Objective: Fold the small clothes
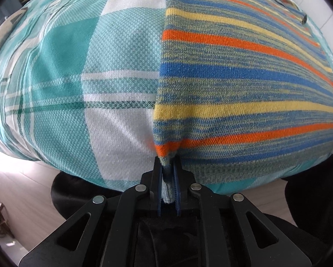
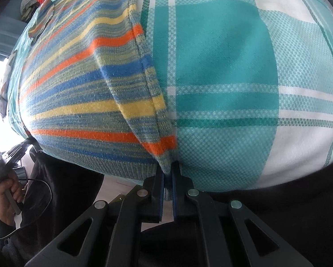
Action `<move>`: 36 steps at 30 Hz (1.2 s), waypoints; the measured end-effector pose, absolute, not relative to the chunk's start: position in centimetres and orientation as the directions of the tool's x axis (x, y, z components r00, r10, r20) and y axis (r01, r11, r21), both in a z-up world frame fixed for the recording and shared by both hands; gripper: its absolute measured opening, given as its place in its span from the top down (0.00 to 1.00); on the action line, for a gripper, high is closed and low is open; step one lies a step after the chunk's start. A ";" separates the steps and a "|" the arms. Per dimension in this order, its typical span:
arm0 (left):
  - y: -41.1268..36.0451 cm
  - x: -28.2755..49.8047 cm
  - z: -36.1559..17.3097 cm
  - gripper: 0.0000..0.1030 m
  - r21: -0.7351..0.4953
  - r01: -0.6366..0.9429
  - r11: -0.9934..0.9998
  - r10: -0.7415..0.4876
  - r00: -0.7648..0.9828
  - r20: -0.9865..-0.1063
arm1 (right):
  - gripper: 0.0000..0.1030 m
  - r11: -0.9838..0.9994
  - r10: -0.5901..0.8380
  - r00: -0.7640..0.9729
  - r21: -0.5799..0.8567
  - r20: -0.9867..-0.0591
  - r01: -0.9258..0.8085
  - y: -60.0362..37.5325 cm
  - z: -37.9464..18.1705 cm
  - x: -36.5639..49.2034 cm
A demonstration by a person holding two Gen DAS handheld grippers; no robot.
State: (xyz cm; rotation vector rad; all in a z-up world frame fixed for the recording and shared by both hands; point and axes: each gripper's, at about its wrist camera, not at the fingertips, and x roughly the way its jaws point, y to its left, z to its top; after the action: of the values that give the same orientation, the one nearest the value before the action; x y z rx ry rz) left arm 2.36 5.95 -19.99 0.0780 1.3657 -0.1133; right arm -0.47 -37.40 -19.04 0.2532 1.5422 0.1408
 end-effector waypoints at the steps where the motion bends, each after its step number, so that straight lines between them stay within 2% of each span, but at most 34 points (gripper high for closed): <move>1: 6.1 2.1 -19.6 0.74 0.002 0.123 0.992 -0.022 0.193 -0.981 | 0.90 0.966 0.248 0.026 0.249 -0.969 0.073 -37.1 -18.9 -0.7; 2: 6.5 1.8 -19.1 0.54 0.028 0.117 0.993 0.005 0.194 -0.981 | 0.85 0.965 0.248 0.019 0.248 -0.969 0.081 -37.0 -18.8 -0.9; 3: 6.8 1.3 -18.5 0.47 0.054 0.115 0.992 0.029 0.208 -0.978 | 0.79 0.967 0.239 0.011 0.239 -0.971 0.086 -37.1 -18.4 -1.3; 7: 9.1 0.2 -14.4 0.46 0.052 0.060 0.997 0.032 0.300 -0.953 | 0.79 0.968 0.220 0.120 0.232 -0.968 0.098 -38.4 -14.7 -2.7; 10: 10.6 1.8 -10.9 0.45 -0.045 -0.010 0.999 -0.037 0.410 -0.911 | 0.79 0.961 0.226 0.287 0.261 -0.931 0.088 -39.4 -10.8 -1.8; 13: 9.8 5.2 -9.2 0.45 -0.142 0.007 0.990 -0.128 0.481 -0.868 | 0.79 0.952 0.267 0.393 0.304 -0.880 0.036 -39.3 -9.2 1.5; 16: 7.0 8.2 -9.8 0.45 -0.173 0.080 0.982 -0.190 0.513 -0.837 | 0.79 0.934 0.335 0.392 0.356 -0.856 -0.021 -38.0 -10.4 5.6; 18: 4.8 9.4 -11.6 0.45 -0.158 0.126 0.979 -0.200 0.485 -0.852 | 0.79 0.927 0.363 0.359 0.371 -0.860 -0.049 -36.6 -11.9 7.8; 19: 3.8 9.7 -12.7 0.46 -0.121 0.140 0.983 -0.173 0.459 -0.871 | 0.84 0.936 0.346 0.344 0.347 -0.873 -0.062 -36.1 -12.7 8.5; 20: 3.0 9.7 -14.0 0.50 -0.076 0.147 0.986 -0.133 0.434 -0.891 | 0.98 0.955 0.291 0.335 0.292 -0.896 -0.049 -36.3 -13.3 9.1; 21: 2.8 9.4 -14.9 0.50 -0.046 0.154 0.987 -0.109 0.432 -0.896 | 0.99 0.968 0.239 0.335 0.250 -0.911 -0.011 -36.6 -13.6 8.8; 24: 3.2 8.3 -14.9 0.41 -0.034 0.132 0.991 -0.094 0.478 -0.874 | 1.00 0.972 0.171 0.358 0.216 -0.918 0.091 -38.9 -13.9 7.3; 26: 3.7 8.1 -14.5 0.36 -0.066 0.103 0.993 -0.108 0.481 -0.870 | 1.00 0.956 0.205 0.399 0.269 -0.894 0.112 -39.8 -13.5 6.2; 27: 3.8 8.0 -14.2 0.30 -0.092 0.089 0.992 -0.124 0.481 -0.868 | 0.97 0.946 0.219 0.430 0.299 -0.876 0.127 -40.2 -13.0 5.5; 29: 3.8 8.1 -13.2 0.24 -0.132 0.069 0.989 -0.149 0.510 -0.847 | 0.79 0.936 0.211 0.501 0.322 -0.839 0.144 -41.0 -11.9 3.9; 30: 3.6 8.5 -12.5 0.17 -0.137 0.061 0.989 -0.148 0.537 -0.831 | 0.56 0.931 0.198 0.544 0.331 -0.815 0.156 -41.4 -11.5 2.9; 31: 3.0 9.3 -12.1 0.14 -0.133 0.054 0.990 -0.140 0.560 -0.817 | 0.38 0.926 0.174 0.592 0.336 -0.787 0.174 -41.8 -10.9 1.7; 33: 1.8 11.4 -10.9 0.11 -0.130 0.030 0.991 -0.122 0.605 -0.787 | 0.35 0.926 0.103 0.669 0.316 -0.736 0.205 -42.1 -10.4 -0.7; 36: -0.7 15.7 -10.0 0.08 -0.177 -0.003 0.984 -0.128 0.678 -0.724 | 0.35 0.925 0.062 0.686 0.300 -0.725 0.234 -42.6 -10.0 -1.6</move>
State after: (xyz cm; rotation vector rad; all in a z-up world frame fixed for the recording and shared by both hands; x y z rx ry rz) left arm 15.74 -0.72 -10.00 -0.1690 0.8244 -0.0710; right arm -1.59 -42.63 -10.03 0.3892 0.8145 -0.0995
